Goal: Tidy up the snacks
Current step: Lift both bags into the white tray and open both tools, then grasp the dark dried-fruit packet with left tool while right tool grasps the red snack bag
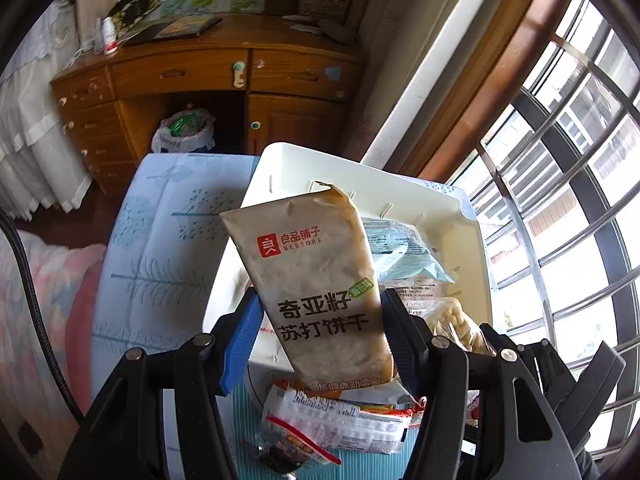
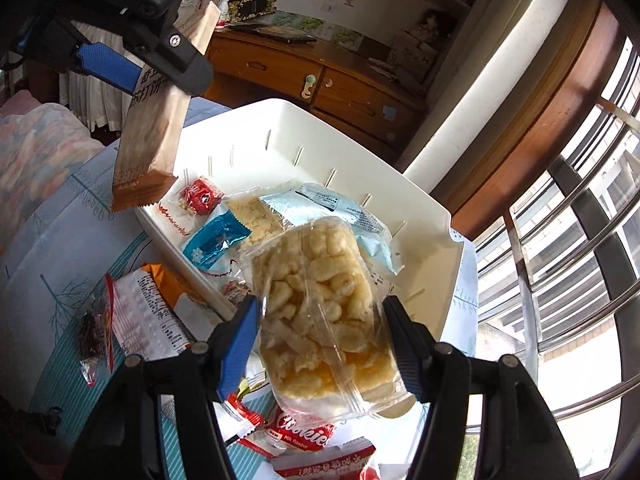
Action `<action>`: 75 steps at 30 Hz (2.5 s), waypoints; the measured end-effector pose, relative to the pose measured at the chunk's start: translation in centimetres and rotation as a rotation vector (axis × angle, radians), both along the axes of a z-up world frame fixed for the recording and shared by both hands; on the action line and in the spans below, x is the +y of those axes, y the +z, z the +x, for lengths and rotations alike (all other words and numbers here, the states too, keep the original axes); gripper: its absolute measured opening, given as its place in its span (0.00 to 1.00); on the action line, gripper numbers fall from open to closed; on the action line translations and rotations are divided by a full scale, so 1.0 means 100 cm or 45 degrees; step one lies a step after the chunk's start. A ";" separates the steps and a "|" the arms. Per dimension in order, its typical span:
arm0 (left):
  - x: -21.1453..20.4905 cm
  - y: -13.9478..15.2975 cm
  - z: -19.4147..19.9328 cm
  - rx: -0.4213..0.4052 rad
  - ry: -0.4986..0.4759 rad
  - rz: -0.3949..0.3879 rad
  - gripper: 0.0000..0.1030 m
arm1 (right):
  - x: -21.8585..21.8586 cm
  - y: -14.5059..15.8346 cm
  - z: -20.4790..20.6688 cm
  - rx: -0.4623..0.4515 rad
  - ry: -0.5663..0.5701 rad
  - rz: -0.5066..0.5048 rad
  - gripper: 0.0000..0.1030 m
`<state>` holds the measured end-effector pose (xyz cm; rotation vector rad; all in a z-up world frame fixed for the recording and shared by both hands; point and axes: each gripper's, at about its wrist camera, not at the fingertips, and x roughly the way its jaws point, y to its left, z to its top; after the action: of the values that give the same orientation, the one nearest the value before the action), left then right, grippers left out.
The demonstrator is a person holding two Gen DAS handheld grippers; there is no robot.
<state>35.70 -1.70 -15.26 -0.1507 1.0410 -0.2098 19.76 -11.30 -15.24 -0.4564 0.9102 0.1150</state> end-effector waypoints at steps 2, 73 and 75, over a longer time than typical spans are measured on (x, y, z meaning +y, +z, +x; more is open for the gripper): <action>-0.003 -0.003 0.003 -0.011 -0.017 -0.003 0.57 | -0.003 0.000 0.004 -0.017 -0.028 0.029 0.61; 0.006 -0.124 -0.119 0.426 -0.427 0.337 0.84 | -0.105 -0.035 -0.119 0.213 -1.084 0.791 0.84; 0.005 -0.133 -0.120 0.428 -0.420 0.350 0.84 | -0.108 -0.042 -0.119 0.216 -1.090 0.803 0.84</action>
<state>23.68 -1.18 -28.60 0.2453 1.4166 -0.3451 7.86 -22.08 -19.48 0.5490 1.1084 -0.3421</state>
